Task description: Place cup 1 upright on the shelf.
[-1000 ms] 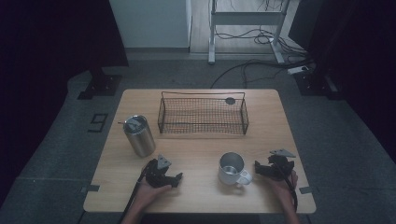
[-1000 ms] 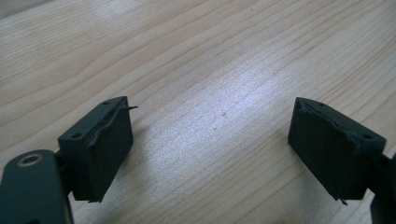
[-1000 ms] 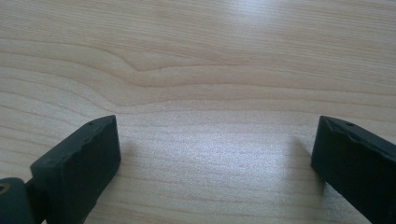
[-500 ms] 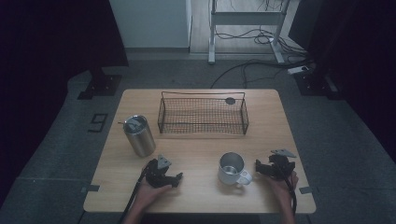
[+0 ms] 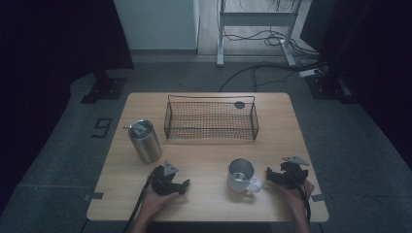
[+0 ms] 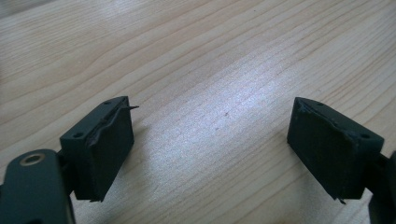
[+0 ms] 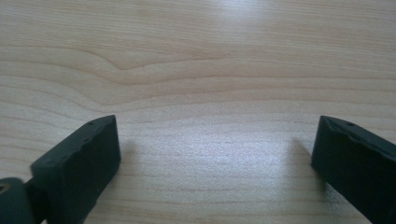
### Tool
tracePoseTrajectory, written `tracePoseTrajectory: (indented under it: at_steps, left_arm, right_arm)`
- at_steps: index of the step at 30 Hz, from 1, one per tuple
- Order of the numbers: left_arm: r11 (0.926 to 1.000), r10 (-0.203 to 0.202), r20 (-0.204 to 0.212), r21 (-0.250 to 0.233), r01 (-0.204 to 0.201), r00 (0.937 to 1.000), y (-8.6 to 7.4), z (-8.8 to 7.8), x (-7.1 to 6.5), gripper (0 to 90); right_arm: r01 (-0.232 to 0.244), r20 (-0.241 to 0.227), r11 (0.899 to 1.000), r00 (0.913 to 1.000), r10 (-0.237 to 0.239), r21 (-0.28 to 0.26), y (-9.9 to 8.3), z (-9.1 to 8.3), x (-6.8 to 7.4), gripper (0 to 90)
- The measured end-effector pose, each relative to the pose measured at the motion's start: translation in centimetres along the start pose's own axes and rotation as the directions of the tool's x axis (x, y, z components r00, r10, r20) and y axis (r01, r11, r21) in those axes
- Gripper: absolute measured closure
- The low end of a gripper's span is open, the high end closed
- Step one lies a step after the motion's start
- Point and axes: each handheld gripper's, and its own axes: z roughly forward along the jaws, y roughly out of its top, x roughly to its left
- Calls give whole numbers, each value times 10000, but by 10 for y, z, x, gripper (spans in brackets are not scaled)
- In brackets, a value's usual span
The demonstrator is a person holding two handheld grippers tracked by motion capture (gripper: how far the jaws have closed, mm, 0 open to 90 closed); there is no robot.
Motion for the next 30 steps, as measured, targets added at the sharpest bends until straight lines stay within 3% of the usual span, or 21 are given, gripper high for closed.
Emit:
tracePoseTrajectory:
  at_steps: [9, 17, 21, 30]
  left_arm:
    - [10000, -16, -19, 0, 16, 10000, 0, 0, 0, 146]
    - [9993, -371, -374, 37, 373, 9986, 2, -1, -2, 157]
    - [9986, -511, -586, -182, 501, 9970, 7, -7, -2, 174]
    - [9954, -684, -656, -721, 637, 9955, 21, -28, 2, 175]
  right_arm:
    - [-112, 108, 9999, 9999, 111, 40, -1, -1, 1, 0]
    - [-162, 148, 9999, 9998, 162, 25, -2, -2, 2, 3]
    - [-164, 152, 9999, 9998, 163, 41, -2, -1, 2, 0]
    - [-245, 226, 9997, 9994, 244, 53, -1, -1, 3, 0]
